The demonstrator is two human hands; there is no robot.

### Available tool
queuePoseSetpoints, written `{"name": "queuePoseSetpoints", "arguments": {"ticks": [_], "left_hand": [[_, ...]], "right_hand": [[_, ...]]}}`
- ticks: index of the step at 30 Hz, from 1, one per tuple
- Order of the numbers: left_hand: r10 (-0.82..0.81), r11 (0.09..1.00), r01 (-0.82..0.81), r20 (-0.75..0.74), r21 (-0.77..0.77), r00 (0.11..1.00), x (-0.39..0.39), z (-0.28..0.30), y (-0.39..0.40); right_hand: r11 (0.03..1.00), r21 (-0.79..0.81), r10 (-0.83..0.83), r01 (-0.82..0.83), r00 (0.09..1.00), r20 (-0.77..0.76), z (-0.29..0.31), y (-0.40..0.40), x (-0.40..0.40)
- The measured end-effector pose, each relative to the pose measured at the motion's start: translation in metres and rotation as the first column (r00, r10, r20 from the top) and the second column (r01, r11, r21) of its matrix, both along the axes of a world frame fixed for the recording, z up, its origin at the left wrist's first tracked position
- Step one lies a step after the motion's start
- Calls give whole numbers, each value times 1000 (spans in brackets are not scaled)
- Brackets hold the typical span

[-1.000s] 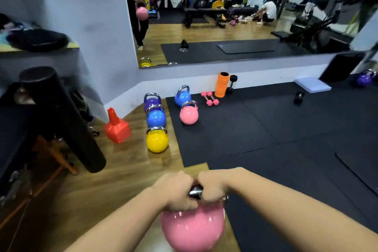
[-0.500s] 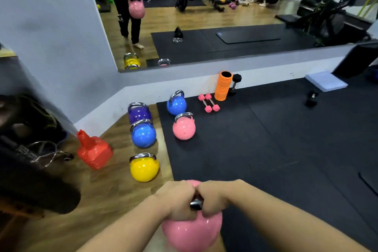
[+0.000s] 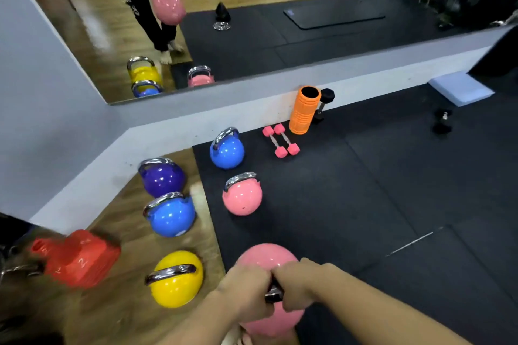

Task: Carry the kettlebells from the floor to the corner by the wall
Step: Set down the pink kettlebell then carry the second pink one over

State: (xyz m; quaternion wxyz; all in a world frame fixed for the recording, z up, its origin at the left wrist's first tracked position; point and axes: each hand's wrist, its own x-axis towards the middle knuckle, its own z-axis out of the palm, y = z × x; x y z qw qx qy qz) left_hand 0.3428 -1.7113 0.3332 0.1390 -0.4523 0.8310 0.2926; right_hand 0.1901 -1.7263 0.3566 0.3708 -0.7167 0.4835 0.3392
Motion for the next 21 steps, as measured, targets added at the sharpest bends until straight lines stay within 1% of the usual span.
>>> {"name": "queuePoseSetpoints", "arguments": {"ticks": [3, 6, 9, 12, 17, 21], "left_hand": [[-19, 1000, 19, 33, 2, 999, -12, -47, -47], [7, 1000, -8, 53, 14, 999, -18, -95, -87], [43, 998, -46, 62, 53, 997, -20, -149, -120], [81, 992, -88, 72, 94, 994, -22, -204, -142], [171, 974, -177, 55, 141, 984, -25, -298, -171], [240, 947, -247, 59, 205, 969, -22, -358, -179]], "right_hand": [[1000, -16, 23, -23, 1000, -4, -38, -48, -7], [998, -24, 50, -50, 999, -10, -84, -90, -12], [999, 1, 54, -54, 999, -6, -138, -126, -12], [997, 22, 71, -70, 997, -16, -191, -153, -13], [995, -3, 103, -103, 993, -62, -279, -189, -14], [992, 5, 124, -124, 990, -73, -341, -200, -7]]}}
